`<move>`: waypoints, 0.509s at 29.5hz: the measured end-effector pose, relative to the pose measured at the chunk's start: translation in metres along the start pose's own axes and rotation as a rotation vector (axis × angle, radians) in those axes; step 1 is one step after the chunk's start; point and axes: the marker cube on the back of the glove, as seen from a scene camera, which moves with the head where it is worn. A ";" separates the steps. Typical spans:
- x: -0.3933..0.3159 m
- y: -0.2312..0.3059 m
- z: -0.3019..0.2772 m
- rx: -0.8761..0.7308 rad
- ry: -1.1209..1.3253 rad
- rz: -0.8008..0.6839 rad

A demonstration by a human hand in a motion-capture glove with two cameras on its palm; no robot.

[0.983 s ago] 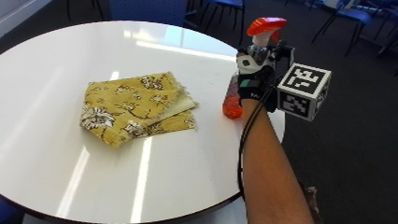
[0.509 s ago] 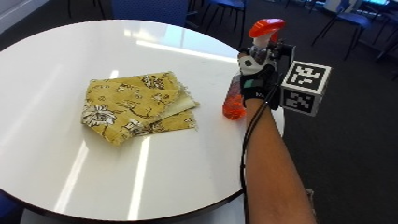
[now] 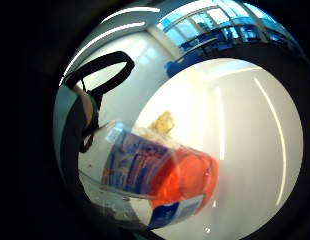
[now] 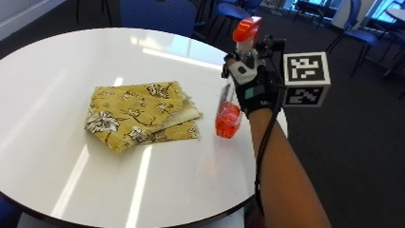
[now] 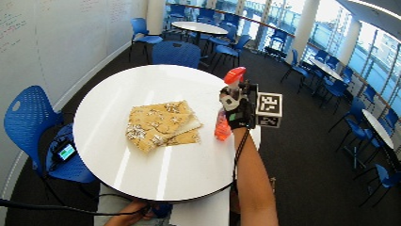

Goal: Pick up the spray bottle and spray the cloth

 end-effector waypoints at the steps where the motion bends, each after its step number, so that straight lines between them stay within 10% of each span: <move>1: -0.008 0.001 0.004 -0.059 -0.020 0.017; 15: -0.038 -0.016 0.060 -0.536 0.474 0.118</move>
